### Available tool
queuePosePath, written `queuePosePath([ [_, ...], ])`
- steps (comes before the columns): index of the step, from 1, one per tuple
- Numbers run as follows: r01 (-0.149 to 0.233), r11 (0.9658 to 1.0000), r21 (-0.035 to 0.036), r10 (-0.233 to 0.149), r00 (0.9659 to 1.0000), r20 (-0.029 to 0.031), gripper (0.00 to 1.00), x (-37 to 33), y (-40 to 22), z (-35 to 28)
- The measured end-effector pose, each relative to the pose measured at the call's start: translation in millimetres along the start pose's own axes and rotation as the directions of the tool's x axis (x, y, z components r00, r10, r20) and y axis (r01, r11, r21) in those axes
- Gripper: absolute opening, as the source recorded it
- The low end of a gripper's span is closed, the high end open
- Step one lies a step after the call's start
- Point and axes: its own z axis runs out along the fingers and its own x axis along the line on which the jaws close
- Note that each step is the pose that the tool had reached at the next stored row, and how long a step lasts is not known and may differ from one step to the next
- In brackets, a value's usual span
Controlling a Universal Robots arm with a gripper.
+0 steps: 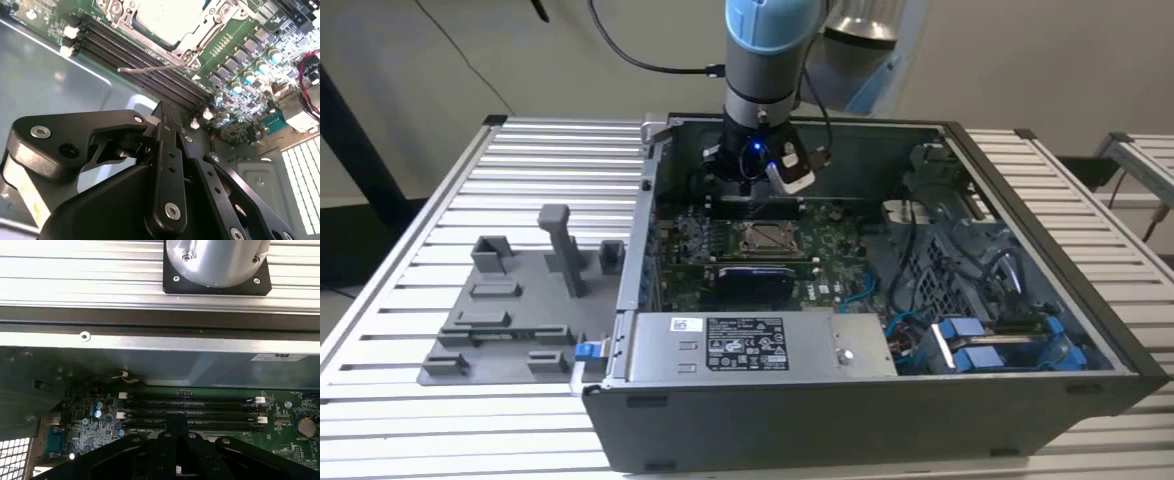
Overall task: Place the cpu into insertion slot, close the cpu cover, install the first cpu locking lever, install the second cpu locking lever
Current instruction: 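Install the first cpu locking lever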
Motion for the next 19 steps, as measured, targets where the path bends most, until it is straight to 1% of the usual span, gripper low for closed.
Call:
queuePosePath([
  [4, 0.0, 1.0, 0.0001, 0.0, 1.0, -0.0001, 0.11, 0.1, -9.5, 1.1],
  [6, 0.0, 1.0, -0.0001, 0.0, 1.0, -0.0001, 0.11, 0.1, -12.4, 2.1],
  [10, 0.0, 1.0, 0.0, 0.0, 1.0, -0.0002, 0.11, -0.9, -13.9, 5.4],
  [15, 0.002, 1.0, 0.0, -0.002, 1.0, -0.0007, 0.11, -2.0, -15.9, 11.0],
  [19, 0.004, 1.0, 0.0, -0.004, 1.0, -0.0014, 0.11, -5.6, -16.6, 13.3],
])
